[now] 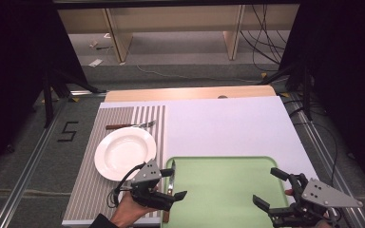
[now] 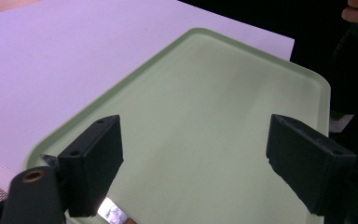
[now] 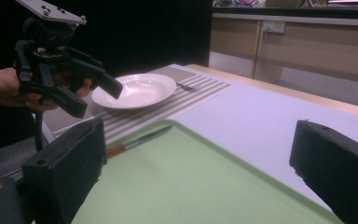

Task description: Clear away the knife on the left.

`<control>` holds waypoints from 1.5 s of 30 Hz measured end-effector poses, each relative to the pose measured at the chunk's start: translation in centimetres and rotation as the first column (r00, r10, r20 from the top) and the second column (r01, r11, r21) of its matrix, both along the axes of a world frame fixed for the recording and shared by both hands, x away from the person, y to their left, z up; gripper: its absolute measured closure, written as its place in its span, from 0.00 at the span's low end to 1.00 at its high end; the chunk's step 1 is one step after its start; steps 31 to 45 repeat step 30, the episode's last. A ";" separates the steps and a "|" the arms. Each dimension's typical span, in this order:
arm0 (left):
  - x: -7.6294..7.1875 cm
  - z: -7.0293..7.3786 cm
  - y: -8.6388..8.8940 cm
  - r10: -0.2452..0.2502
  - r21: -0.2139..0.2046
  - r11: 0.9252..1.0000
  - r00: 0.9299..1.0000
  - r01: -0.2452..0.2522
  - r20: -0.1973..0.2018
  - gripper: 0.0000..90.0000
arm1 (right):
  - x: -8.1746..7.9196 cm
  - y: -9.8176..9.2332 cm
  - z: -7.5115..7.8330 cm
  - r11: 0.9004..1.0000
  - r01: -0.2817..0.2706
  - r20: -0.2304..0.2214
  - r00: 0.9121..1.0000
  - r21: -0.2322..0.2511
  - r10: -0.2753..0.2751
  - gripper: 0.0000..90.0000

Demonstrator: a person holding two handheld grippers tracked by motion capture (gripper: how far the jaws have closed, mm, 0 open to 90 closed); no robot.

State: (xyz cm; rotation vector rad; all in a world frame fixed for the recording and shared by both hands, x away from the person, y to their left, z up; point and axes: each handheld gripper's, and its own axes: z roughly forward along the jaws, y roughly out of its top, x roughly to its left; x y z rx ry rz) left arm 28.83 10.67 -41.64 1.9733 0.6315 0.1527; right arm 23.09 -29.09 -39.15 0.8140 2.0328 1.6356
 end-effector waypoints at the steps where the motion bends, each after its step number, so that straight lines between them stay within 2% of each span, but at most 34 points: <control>1: -0.1 0.0 0.1 0.001 -0.004 1.000 1.000 -0.001 0.002 0.21 | 0.0 0.0 0.0 1.000 0.000 0.000 1.000 0.000 0.000 0.05; 5: -0.6 0.0 0.5 0.017 -0.030 0.999 1.000 -0.016 0.014 0.21 | 0.0 0.0 0.0 1.000 0.001 0.000 1.000 0.000 -0.001 0.05; 15: -1.1 0.0 0.9 0.048 -0.041 0.998 0.997 -0.046 0.059 0.21 | 0.0 -0.1 0.0 1.000 0.002 0.001 1.000 -0.002 -0.002 0.05; 27: -1.0 -0.1 0.6 0.037 -0.040 0.999 0.998 -0.035 0.044 0.21 | 0.0 0.0 0.0 1.000 0.001 0.001 1.000 -0.002 -0.001 0.05; 45: -1.0 -0.1 0.5 0.032 -0.034 0.999 0.998 -0.031 0.045 0.21 | 0.0 0.0 0.0 1.000 -0.001 0.002 1.000 -0.002 0.001 0.05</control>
